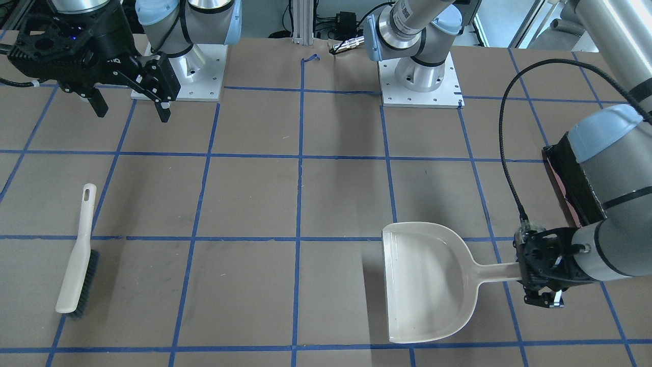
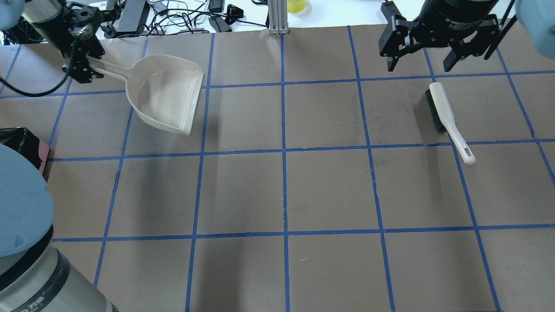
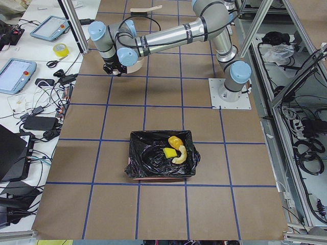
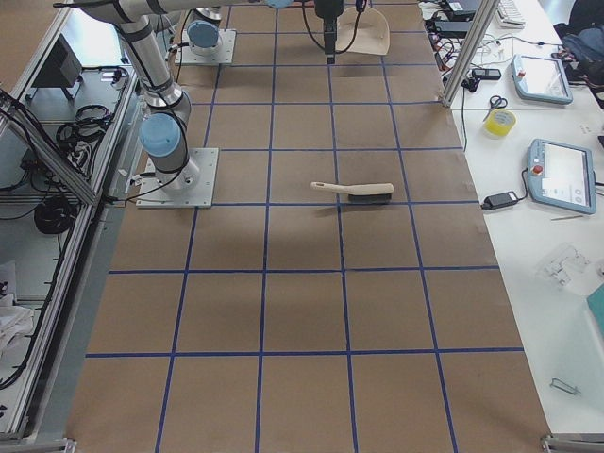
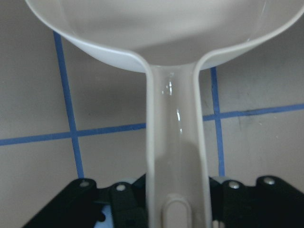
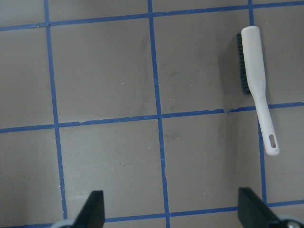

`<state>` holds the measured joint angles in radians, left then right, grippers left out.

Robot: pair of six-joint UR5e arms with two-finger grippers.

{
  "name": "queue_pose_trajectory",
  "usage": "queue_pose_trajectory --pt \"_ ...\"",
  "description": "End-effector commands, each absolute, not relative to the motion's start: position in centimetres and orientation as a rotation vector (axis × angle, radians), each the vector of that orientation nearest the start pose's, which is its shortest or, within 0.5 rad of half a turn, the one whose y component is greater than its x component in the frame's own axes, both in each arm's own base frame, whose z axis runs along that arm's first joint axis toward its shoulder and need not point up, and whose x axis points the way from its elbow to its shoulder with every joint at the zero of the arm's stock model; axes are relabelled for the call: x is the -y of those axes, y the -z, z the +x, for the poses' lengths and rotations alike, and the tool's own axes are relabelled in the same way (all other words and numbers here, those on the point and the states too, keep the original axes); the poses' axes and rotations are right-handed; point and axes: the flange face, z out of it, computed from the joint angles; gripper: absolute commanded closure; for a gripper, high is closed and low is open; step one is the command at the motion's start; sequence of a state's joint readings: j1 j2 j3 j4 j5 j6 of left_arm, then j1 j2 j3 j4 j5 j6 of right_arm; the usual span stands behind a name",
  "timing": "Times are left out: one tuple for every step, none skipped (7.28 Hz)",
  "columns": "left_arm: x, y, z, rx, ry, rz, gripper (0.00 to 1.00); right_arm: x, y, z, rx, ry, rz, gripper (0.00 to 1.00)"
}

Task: Sweep and dump trash into bin
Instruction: 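Bring the empty dustpan back over the table with the left gripper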

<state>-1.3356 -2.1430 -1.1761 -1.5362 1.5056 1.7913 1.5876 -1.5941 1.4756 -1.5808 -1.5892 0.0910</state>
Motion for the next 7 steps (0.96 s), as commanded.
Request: queue_pose_trajectory --pt "72.0 -30.0 2.3 -2.39 0.042 2.327 1.0 48.9 -54.7 14.0 -3.144 0.202 0.12 0.0" --pt "71.5 -28.3 2.1 -2.353 0.06 2.337 1.0 48.9 -54.7 14.0 -3.144 0.202 0.12 0.0" --pt "70.4 -27.7 2.1 -2.329 0.055 2.37 1.0 48.9 -54.8 14.0 -3.143 0.204 0.117 0.0" --pt "70.1 -27.6 2.8 -2.298 0.053 2.4 1.0 48.9 -54.7 14.0 -3.143 0.202 0.117 0.0" --pt "69.8 -27.8 4.1 -2.314 0.059 2.384 1.0 48.9 -54.7 14.0 -3.143 0.202 0.12 0.0" --pt "69.7 -27.7 4.3 -2.32 0.057 2.382 1.0 48.9 -54.7 14.0 -3.141 0.201 0.12 0.0" --pt "69.6 -27.4 4.2 -2.323 0.057 2.385 1.0 48.8 -54.8 14.0 -3.143 0.202 0.12 0.0"
